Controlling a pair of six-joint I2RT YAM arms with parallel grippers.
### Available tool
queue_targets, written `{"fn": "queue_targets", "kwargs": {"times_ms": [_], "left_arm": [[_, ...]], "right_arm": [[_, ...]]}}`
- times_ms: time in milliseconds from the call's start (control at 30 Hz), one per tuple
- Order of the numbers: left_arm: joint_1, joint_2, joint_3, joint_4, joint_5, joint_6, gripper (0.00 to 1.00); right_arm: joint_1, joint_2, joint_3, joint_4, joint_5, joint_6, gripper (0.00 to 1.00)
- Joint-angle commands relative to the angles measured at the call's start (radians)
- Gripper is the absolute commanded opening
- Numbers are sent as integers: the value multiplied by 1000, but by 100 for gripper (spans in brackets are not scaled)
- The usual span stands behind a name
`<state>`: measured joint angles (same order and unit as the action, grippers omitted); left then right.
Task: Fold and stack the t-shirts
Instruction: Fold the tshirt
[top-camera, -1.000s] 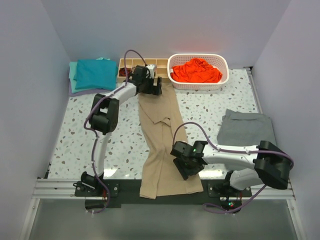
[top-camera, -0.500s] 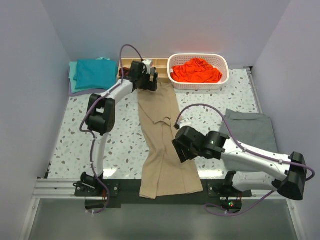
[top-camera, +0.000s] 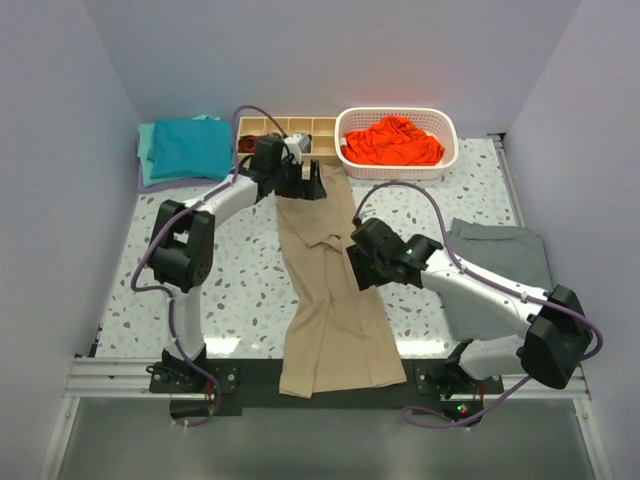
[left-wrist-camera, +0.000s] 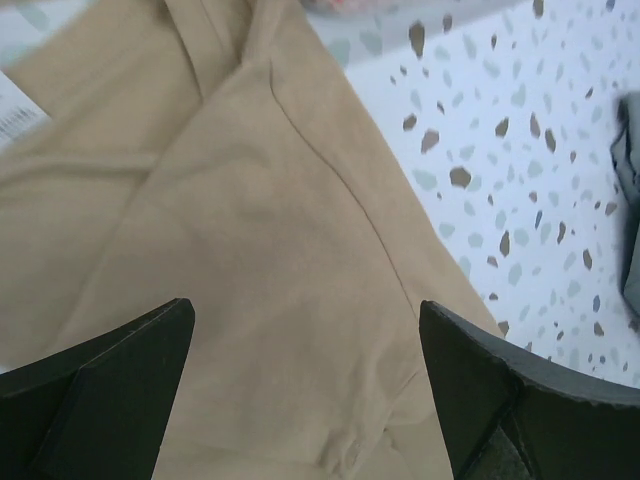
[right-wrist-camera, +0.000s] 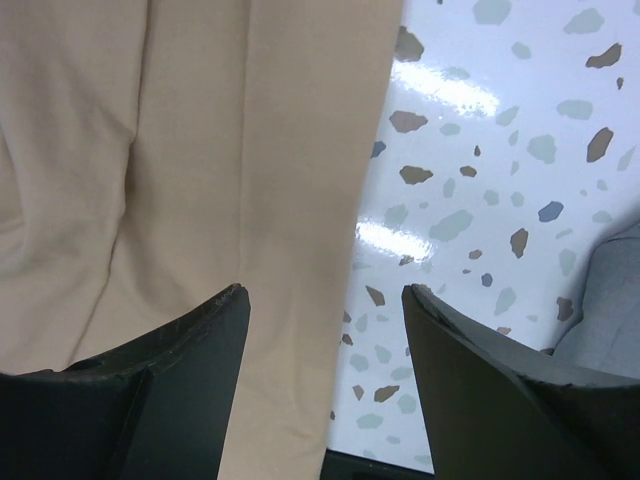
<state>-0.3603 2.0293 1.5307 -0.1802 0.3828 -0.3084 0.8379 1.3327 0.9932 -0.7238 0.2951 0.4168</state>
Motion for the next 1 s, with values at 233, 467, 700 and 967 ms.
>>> {"fn": "queue_targets", "kwargs": {"times_ms": [233, 467, 700, 967], "left_arm": [[-68, 170, -21, -80, -92, -21, 100], [-60, 262, 212, -180, -217, 103, 100], [-62, 305, 342, -228, -229, 166, 100], [-66, 125, 201, -130, -239, 152, 100]], "right_arm": [[-57, -4, -48, 72, -89, -18, 67], [12, -9, -249, 182, -435, 63, 65], [154, 17, -281, 181, -493, 100, 65], [171, -47, -176, 61, -381, 68, 66]]}}
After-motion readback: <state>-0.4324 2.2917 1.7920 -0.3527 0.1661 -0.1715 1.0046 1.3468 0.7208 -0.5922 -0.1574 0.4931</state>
